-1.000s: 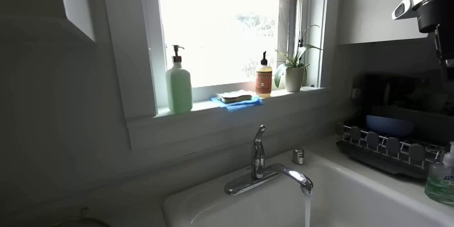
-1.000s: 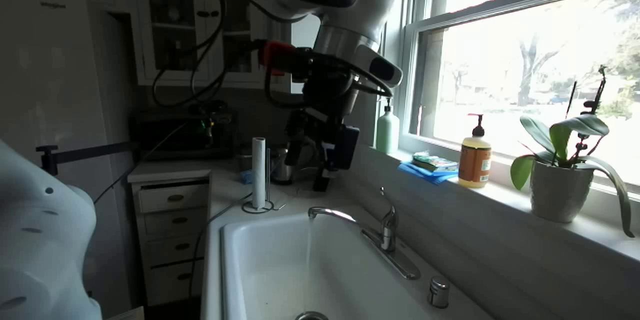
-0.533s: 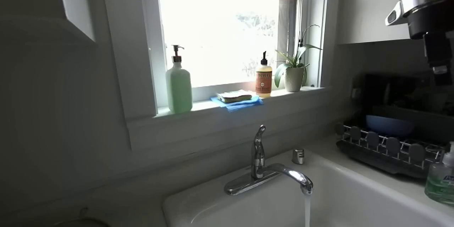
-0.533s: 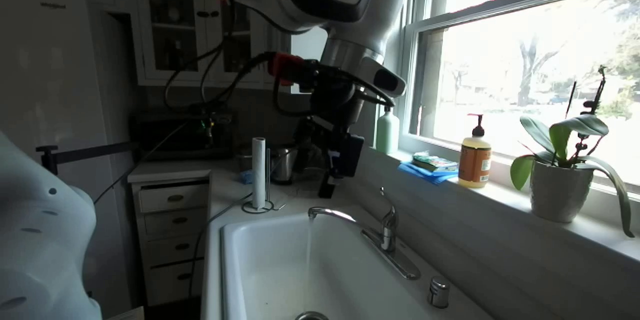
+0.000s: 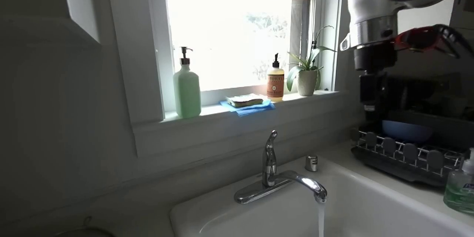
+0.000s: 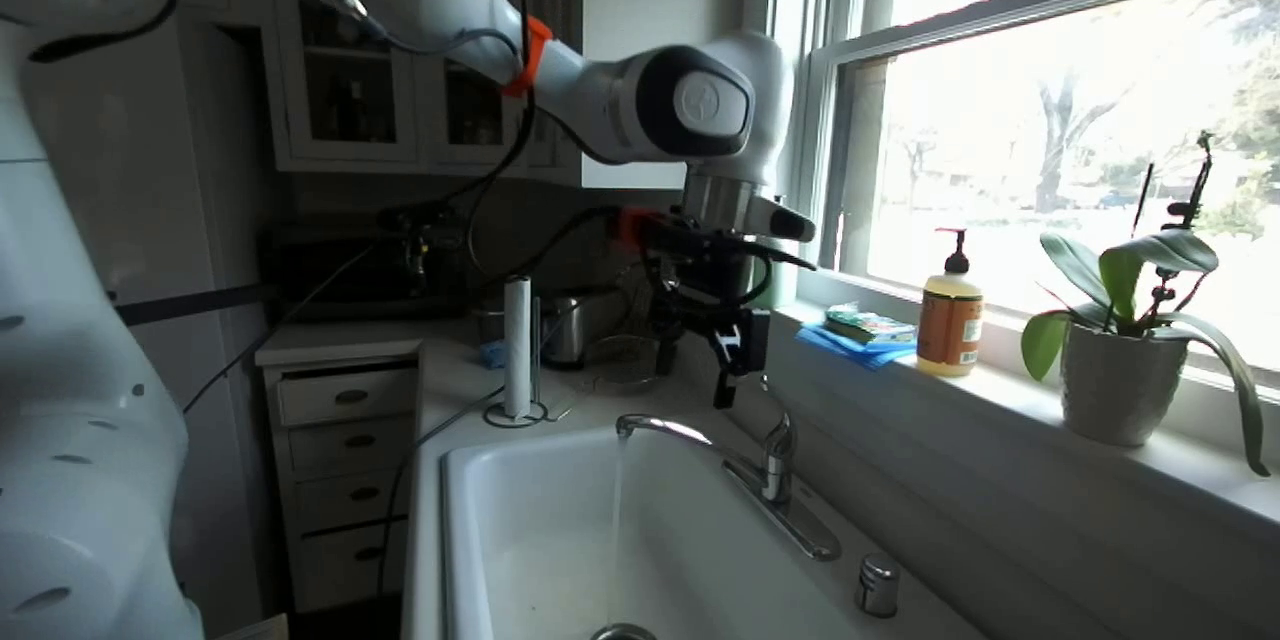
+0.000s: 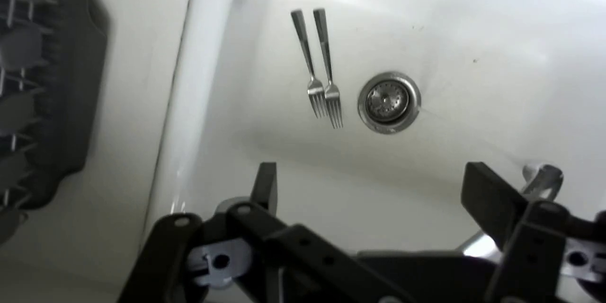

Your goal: Close the tap

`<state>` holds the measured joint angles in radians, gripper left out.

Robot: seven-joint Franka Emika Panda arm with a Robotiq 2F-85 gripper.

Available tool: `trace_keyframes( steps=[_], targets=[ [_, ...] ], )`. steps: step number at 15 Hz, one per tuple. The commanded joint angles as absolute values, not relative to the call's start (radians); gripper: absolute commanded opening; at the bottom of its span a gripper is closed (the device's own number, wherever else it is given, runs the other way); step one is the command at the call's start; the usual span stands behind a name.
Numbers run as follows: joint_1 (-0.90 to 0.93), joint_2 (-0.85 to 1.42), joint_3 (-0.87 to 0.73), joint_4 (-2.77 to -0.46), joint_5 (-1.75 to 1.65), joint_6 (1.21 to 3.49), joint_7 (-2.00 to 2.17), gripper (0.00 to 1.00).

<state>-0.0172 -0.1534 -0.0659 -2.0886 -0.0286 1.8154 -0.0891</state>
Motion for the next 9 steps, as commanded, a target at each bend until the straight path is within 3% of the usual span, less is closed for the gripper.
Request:
trace_keyframes(
  steps=[1,3,4,5,6,9],
  targets=[
    [0.001,-0.054,-0.032,-2.018,0.001,1.993,-0.073,1.00],
    [0.007,-0.005,-0.019,-1.989,0.013,2.096,-0.085,0.95],
    [0.008,0.015,-0.015,-1.977,0.018,2.139,-0.090,0.86],
    [0.009,0.039,-0.010,-1.955,0.027,2.167,-0.098,0.71],
    [0.009,0.060,-0.006,-1.939,0.035,2.202,-0.105,0.68],
    [0.009,0.119,0.010,-1.889,0.069,2.268,-0.135,0.45]
  ],
)
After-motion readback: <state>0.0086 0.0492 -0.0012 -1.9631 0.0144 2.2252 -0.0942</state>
